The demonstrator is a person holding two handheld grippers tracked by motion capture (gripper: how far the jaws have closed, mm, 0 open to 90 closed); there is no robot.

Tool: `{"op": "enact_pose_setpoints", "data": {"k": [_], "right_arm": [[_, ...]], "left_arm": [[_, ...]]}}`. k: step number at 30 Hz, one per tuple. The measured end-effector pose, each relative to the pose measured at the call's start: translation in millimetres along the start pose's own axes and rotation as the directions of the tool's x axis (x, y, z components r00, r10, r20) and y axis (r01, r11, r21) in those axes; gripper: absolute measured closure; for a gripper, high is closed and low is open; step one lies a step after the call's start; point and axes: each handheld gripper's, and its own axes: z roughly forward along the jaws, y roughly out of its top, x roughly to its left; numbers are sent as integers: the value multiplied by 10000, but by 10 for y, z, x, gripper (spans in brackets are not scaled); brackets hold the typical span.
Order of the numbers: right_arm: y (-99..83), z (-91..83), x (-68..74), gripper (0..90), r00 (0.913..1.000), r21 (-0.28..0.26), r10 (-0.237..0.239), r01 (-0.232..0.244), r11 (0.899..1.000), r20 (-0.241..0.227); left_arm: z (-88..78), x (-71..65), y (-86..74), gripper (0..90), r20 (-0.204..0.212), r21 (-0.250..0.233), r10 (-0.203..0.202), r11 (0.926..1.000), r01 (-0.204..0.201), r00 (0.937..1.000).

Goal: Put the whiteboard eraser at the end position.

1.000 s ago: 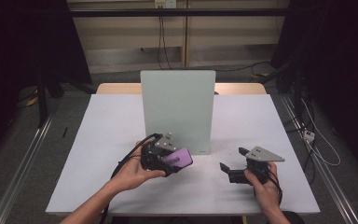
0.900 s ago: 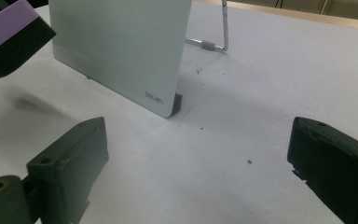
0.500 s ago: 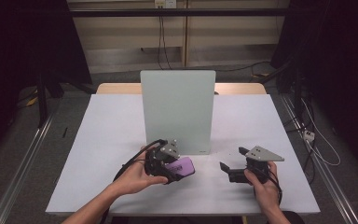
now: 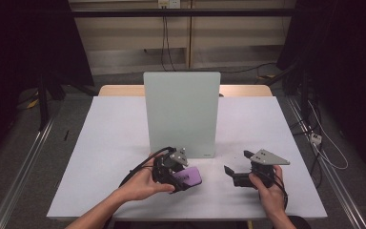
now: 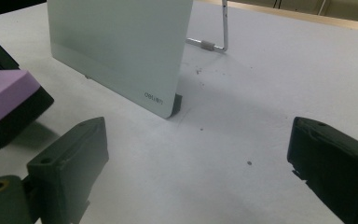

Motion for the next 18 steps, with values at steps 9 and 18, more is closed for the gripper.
{"op": "enact_pose_setpoints", "data": {"k": [9, 18], "right_arm": [[0, 6, 0, 54, 10000, 8, -9, 9, 10000, -1], [0, 6, 2, 54, 10000, 6, -23, 23, 10000, -23]], "left_arm": [[144, 12, 41, 407, 97, 378, 0, 9993, -4, 10000], [214, 36, 36, 406, 204, 438, -184, 9989, 175, 9996]]}}
